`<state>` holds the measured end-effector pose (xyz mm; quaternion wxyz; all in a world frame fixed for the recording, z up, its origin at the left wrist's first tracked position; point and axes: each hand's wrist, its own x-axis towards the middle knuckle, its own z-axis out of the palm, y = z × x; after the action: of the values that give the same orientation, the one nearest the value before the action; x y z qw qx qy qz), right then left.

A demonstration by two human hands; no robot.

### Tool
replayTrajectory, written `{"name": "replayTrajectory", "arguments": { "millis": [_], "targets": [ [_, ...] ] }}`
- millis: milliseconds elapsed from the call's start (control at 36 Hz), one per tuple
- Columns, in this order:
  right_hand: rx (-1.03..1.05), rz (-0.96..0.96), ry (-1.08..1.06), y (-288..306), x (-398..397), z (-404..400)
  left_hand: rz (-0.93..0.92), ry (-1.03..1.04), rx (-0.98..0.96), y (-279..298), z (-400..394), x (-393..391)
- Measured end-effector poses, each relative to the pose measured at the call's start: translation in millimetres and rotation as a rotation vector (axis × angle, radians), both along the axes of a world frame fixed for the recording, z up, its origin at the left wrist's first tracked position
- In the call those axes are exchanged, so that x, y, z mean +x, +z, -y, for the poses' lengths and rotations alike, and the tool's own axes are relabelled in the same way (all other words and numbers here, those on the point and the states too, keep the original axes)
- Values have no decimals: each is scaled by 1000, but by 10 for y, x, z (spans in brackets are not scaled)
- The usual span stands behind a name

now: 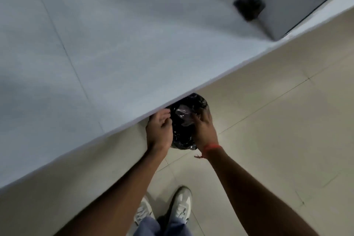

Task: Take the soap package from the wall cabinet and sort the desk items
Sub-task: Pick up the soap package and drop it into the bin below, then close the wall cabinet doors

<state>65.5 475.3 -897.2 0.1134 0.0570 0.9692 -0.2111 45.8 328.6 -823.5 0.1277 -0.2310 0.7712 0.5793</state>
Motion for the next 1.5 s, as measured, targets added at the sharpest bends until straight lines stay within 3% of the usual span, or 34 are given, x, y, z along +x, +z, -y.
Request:
{"name": "replayTrajectory", "arguments": {
  "millis": [56,111,333,611,833,1194,1500],
  "targets": [
    [83,326,90,-402,-55,23,7,-8,9,-219,1,-26],
    [39,467,33,-539,-44,58,25,-26,7,-311,19,1],
    [-190,74,-92,349,95,-73,82,-73,-26,284,70,134],
    [-459,-58,-290,2843,177,-45,90,-311,-51,2411,136,213],
    [-653,-293,-294,4683,240,257,-233,-237,-43,4218,481,253],
    [-734,-758,-136,7491,832,623,-782,-178,-29,7049,1060,747],
    [-702,-1076,-30,9025,1165,659,-1087,-185,-10,8401,898,1160]
  ]
}}
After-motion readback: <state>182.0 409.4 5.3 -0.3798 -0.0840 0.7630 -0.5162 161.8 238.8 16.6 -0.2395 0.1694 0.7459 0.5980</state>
